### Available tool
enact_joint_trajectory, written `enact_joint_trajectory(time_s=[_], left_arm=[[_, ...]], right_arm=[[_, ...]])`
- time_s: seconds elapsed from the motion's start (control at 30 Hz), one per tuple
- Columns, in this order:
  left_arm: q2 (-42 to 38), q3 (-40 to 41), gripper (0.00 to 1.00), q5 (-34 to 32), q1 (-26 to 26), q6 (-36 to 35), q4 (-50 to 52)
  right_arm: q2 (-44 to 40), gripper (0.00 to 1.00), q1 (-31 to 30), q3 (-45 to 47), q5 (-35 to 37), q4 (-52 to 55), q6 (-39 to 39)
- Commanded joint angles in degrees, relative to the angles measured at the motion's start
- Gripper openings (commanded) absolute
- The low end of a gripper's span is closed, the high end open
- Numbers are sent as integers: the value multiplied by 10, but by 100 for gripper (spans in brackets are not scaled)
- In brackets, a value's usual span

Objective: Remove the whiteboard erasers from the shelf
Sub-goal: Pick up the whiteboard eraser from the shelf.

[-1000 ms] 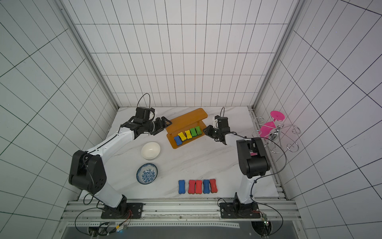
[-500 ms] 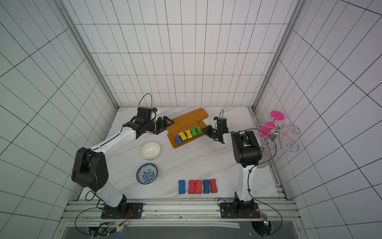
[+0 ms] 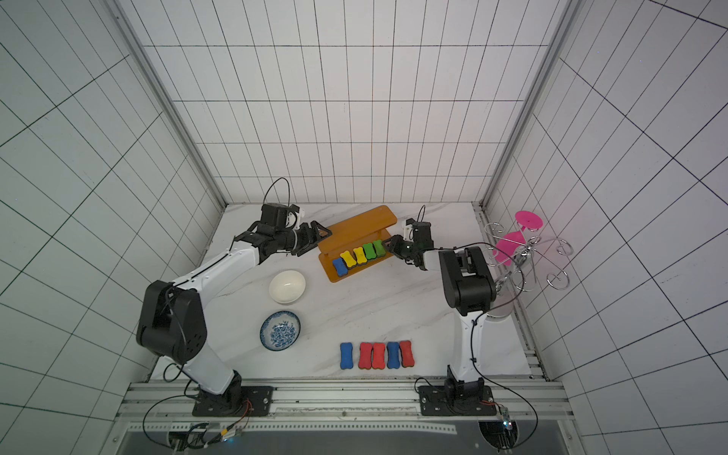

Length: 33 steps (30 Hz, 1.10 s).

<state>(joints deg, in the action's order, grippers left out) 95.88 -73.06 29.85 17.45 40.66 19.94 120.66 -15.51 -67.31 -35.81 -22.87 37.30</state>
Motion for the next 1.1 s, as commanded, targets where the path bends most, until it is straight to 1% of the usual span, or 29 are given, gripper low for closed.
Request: enact_joint_trajectory(time_s=[0.0,0.23,0.33,0.43,0.53,0.63,0.67,0.83,1.07], left_arm=[[10,-3,85,0,-3,-7,6],[14,0,85,0,-6,-7,5],[14,1,85,1,-8,-8,5],[14,1,85,1,-10,-8,6],[14,1,85,-1,-12,-10,6],[14,1,85,-4,-14,-12,9],[15,1,85,-4,-15,-13,10],[14,1,85,-10,-16,-14,14],[7,-2,85,-26,-17,-19,22]], right_arm=[[18,34,-11,-17,6,13,-18],[27,33,-22,-13,32,34,-40],[28,30,-24,-6,51,42,-49],[27,25,-24,-5,69,55,-58],[25,15,-24,-5,79,64,-64],[19,1,-24,-5,78,64,-63],[15,0,-24,-4,77,64,-62],[-10,0,-23,2,75,55,-48],[-61,0,-23,27,76,20,-1]])
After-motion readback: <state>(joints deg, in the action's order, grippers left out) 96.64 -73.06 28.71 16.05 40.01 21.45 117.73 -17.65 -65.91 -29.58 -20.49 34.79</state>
